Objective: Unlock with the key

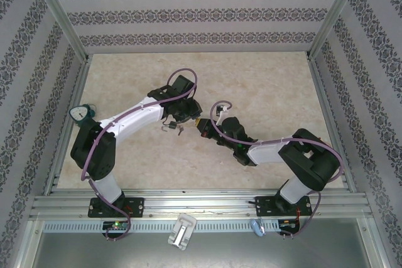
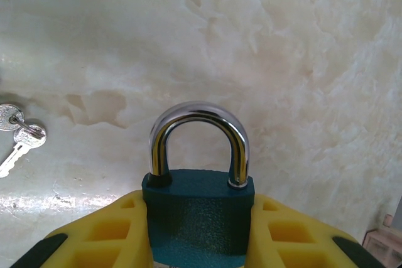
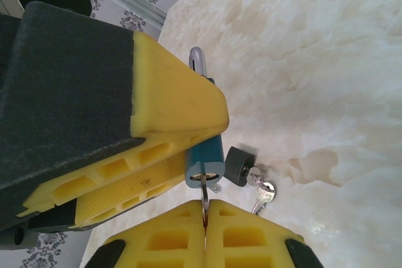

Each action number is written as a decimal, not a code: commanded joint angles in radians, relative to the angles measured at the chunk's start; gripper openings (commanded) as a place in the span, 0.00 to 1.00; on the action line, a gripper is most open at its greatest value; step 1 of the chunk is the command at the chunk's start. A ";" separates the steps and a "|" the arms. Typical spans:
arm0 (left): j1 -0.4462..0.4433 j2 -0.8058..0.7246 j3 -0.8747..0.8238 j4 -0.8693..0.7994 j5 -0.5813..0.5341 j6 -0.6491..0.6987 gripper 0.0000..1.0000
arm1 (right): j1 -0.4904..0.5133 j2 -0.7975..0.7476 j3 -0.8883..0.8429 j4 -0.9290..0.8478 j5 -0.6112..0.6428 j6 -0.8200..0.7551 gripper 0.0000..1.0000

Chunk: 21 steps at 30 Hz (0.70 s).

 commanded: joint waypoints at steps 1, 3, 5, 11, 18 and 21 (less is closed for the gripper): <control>-0.046 -0.025 -0.019 -0.009 0.098 -0.005 0.19 | -0.027 -0.019 0.056 0.153 -0.032 0.006 0.00; -0.046 -0.027 -0.019 -0.006 0.098 -0.005 0.19 | -0.039 -0.001 0.056 0.192 -0.060 0.026 0.00; -0.046 -0.031 -0.020 -0.008 0.094 -0.004 0.19 | -0.047 0.006 0.054 0.207 -0.071 0.032 0.00; -0.032 -0.049 -0.021 -0.024 0.063 0.014 0.19 | -0.048 -0.024 0.032 0.169 -0.066 0.023 0.01; -0.008 -0.062 -0.001 -0.068 0.026 0.044 0.19 | -0.049 -0.052 -0.047 0.162 -0.060 0.038 0.17; -0.004 -0.065 -0.004 -0.065 0.028 0.042 0.19 | -0.048 -0.072 -0.084 0.160 -0.062 0.038 0.20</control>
